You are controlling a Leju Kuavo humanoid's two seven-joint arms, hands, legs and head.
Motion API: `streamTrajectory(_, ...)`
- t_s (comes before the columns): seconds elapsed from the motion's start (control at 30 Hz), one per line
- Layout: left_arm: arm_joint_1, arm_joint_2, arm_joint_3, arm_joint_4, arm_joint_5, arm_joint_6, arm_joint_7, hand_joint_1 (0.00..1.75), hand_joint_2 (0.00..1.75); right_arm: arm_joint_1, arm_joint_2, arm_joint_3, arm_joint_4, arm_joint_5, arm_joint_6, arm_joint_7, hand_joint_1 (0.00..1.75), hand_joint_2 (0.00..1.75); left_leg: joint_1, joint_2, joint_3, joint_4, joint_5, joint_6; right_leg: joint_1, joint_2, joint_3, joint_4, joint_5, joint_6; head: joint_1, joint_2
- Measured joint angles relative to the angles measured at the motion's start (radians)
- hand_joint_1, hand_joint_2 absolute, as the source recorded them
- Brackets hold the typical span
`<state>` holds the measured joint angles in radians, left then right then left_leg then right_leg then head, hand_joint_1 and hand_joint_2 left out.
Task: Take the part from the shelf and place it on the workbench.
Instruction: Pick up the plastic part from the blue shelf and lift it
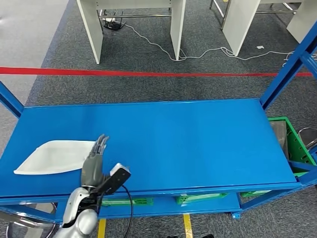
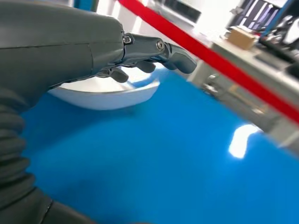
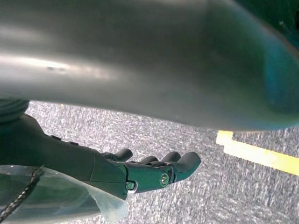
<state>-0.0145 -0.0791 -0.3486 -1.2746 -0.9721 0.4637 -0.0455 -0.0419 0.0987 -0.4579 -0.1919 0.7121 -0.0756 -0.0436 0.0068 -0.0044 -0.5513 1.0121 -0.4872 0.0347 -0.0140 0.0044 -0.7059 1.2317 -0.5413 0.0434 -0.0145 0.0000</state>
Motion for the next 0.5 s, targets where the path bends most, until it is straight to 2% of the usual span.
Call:
streamTrajectory(0.03, 0.006, 0.002, -0.005, 0.001, -0.047, 0.006, 0.035, 0.00, 1.75, 0.000, 0.000, -0.003, 0.000, 0.002, 0.000, 0.000, 0.00, 0.00, 0.000, -0.001, 0.006, 0.000, -0.006, -0.003, -0.001, -0.001, 0.028, -0.067, 0.038, -0.001, 0.000, 0.000)
streamTrajectory(0.07, 0.012, 0.004, -0.010, 0.001, -0.095, 0.015, 0.071, 0.00, 1.75, 0.000, 0.000, -0.007, 0.000, 0.003, 0.000, 0.000, 0.00, 0.00, -0.002, -0.002, 0.011, 0.003, -0.012, -0.009, 0.000, -0.001, 0.060, -0.129, 0.064, -0.004, 0.000, 0.000)
streamTrajectory(0.1, 0.018, 0.005, -0.014, 0.001, -0.140, 0.024, 0.105, 0.00, 1.75, -0.001, 0.000, -0.011, 0.000, 0.004, 0.001, 0.001, 0.00, 0.00, -0.004, -0.003, 0.013, 0.005, -0.017, -0.014, 0.000, -0.001, 0.083, -0.173, 0.076, -0.009, 0.000, 0.000)
streamTrajectory(0.13, 0.023, 0.006, -0.016, 0.000, -0.175, 0.030, 0.132, 0.00, 1.75, -0.002, 0.000, -0.014, 0.000, 0.005, 0.001, 0.001, 0.00, 0.00, -0.006, -0.003, 0.013, 0.007, -0.019, -0.018, 0.001, 0.000, 0.095, -0.193, 0.075, -0.015, 0.000, 0.000)
streamTrajectory(0.2, 0.031, 0.008, -0.018, -0.002, -0.216, 0.038, 0.164, 0.00, 1.75, -0.001, 0.000, -0.019, 0.000, 0.007, 0.001, 0.001, 0.00, 0.00, -0.008, -0.003, 0.014, 0.008, -0.023, -0.025, 0.001, 0.000, 0.102, -0.200, 0.066, -0.027, -0.002, 0.000)
streamTrajectory(0.27, 0.034, 0.009, -0.019, -0.008, -0.228, 0.041, 0.175, 0.00, 1.75, 0.001, 0.000, -0.022, 0.000, 0.009, 0.001, 0.001, 0.00, 0.00, -0.006, -0.002, 0.010, 0.026, -0.042, -0.034, -0.002, -0.002, 0.107, -0.204, 0.063, -0.038, -0.004, 0.000)
streamTrajectory(0.33, 0.037, 0.012, -0.019, -0.012, -0.232, 0.042, 0.179, 0.00, 1.75, -0.001, 0.000, -0.023, 0.000, 0.010, 0.001, 0.001, 0.00, 0.00, -0.004, -0.001, -0.031, 0.121, -0.093, -0.044, -0.004, -0.003, 0.114, -0.207, 0.060, -0.048, -0.006, 0.000)
streamTrajectory(0.4, 0.043, 0.014, -0.019, -0.012, -0.232, 0.042, 0.180, 0.00, 1.75, -0.002, 0.000, -0.024, 0.000, 0.010, 0.001, 0.001, 0.00, 0.00, -0.002, -0.001, -0.097, 0.253, -0.144, -0.049, -0.003, -0.004, 0.118, -0.207, 0.057, -0.052, -0.007, 0.000)
streamTrajectory(0.43, 0.045, 0.015, -0.019, -0.012, -0.233, 0.042, 0.181, 0.00, 1.75, -0.002, 0.000, -0.025, 0.000, 0.010, 0.001, 0.001, 0.00, 0.00, -0.002, -0.001, -0.117, 0.287, -0.146, -0.049, -0.003, -0.004, 0.120, -0.207, 0.055, -0.053, -0.007, 0.000)
streamTrajectory(0.47, 0.046, 0.016, -0.019, -0.012, -0.233, 0.042, 0.181, 0.00, 1.75, -0.001, 0.000, -0.026, 0.000, 0.010, 0.001, 0.001, 0.00, 0.00, -0.002, -0.001, -0.120, 0.285, -0.129, -0.048, -0.003, -0.004, 0.123, -0.207, 0.054, -0.053, -0.007, 0.000)
streamTrajectory(0.5, 0.046, 0.016, -0.019, -0.012, -0.233, 0.042, 0.181, 0.00, 1.75, -0.001, 0.000, -0.027, 0.000, 0.010, 0.001, 0.001, 0.00, 0.00, -0.002, -0.001, -0.105, 0.246, -0.094, -0.046, -0.003, -0.004, 0.127, -0.207, 0.052, -0.052, -0.007, 0.000)
